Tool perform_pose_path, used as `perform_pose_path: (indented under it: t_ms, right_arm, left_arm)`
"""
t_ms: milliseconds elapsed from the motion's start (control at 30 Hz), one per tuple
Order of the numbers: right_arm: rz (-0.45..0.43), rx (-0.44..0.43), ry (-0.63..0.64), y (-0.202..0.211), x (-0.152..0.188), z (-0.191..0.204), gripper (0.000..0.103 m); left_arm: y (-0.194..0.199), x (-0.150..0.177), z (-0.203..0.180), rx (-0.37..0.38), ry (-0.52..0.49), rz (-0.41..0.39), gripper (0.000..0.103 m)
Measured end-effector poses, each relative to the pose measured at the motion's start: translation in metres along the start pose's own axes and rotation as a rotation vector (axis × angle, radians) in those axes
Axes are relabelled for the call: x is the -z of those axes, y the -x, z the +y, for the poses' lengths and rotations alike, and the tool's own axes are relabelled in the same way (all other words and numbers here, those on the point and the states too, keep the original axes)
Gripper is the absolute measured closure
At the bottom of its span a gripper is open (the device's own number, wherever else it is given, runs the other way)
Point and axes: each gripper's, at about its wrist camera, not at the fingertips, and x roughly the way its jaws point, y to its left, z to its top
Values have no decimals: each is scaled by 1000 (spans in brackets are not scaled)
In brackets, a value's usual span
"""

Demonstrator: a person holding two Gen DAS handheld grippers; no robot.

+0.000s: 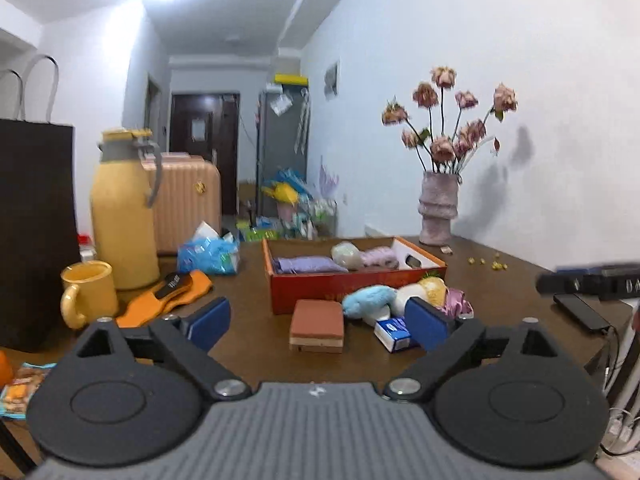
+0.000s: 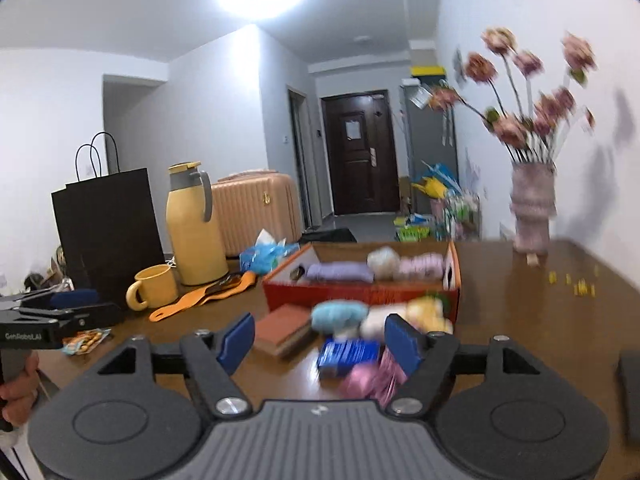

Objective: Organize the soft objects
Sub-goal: 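Withdraw both grippers from the box back over the pile, then reach both grippers to the terracotta sponge block and close on it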

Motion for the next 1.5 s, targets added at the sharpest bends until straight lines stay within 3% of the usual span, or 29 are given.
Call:
perform_pose_path:
  t_ms: [167,300,600,700,933,1033,1133,1233,1333,1400,1500]
  right_arm:
    - [40,49,-39,8,19,-6,31]
    - [24,51,-62,9,22,-10,31]
    - [139,-8,-116,-64,31,-18,32]
    - [167,-52,-134,-101,26,-14,39]
    - [266,-129,-160,-212,10,2,61]
    - [286,-96,-163,-251,10,6,69]
    - [333,-121,-206,-278,14,7,79]
    - [347,-137,-248,-285,18,9,81]
    - [365,-156,-232,-269,22,18,83]
    - [387,-188,-222,-246,31,27,83]
    - [425,-300,-196,-211,46,51,83]
  left_arm:
    - [-2,-8,-1,-39,-32,9,5]
    - [-13,0,-2,-13,-19,31,4]
    - [-109,27,19,0,90,226,5]
    - [-150,24,33,-16,141,254,15]
    - [-238,26,74,32,351,373,54]
    - [-262,30,85,85,427,425,68]
    - [-268,34,89,129,461,444,75]
    - [-259,35,90,136,467,452,82]
    - [-238,36,88,154,439,478,82]
    - [-215,40,83,158,365,467,78]
    - [-193,43,82,93,341,412,70]
